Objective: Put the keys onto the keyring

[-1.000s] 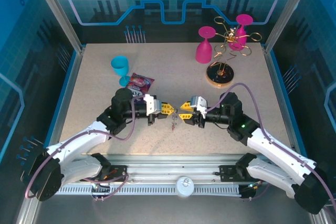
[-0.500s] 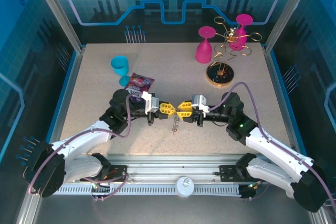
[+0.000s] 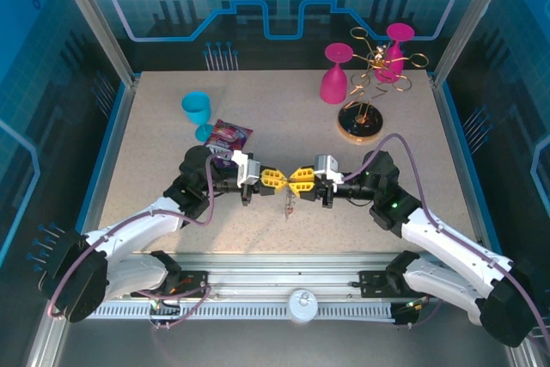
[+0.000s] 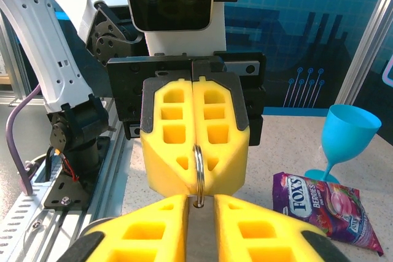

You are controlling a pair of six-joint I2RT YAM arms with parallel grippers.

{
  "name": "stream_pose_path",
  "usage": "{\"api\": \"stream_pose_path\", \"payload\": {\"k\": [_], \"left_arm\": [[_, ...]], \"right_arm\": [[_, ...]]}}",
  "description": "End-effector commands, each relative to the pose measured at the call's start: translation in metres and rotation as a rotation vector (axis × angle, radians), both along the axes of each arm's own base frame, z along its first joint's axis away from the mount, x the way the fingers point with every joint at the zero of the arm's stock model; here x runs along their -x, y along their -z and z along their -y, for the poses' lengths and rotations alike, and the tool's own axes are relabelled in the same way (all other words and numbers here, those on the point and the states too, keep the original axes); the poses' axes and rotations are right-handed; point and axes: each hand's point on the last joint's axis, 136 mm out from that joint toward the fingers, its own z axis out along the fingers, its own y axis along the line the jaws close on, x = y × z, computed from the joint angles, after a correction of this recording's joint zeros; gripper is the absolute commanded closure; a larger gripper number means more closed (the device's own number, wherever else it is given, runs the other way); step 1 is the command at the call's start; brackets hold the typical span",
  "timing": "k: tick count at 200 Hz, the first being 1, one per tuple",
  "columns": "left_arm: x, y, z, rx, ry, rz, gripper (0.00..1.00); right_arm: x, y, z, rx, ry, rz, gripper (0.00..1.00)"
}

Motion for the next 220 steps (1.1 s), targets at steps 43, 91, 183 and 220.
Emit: {"api": "stream_pose_path", "payload": {"k": [43, 91, 183, 220], "left_arm": [[0.004, 0.007, -0.001, -0.020, 0.016, 0.032, 1.00], [0.004, 0.007, -0.001, -0.021, 0.018, 0.032, 1.00], [0.005, 0.010, -0.001, -0.035, 0.023, 0.031, 1.00], [0.004, 0.012, 0.000, -0.048, 0.022, 0.025, 1.00]], "right_arm": [[-0.003, -0.004, 0.010, 0.010, 0.064, 0.068, 0.77], [0.001, -0.008, 0.002, -0.002, 0.005, 0.036, 0.76], [0.002, -0.014, -0.006, -0.018, -0.033, 0.029, 0.83], [0.001, -0.007, -0.010, 0.025, -0.030, 0.034, 0.92]]}}
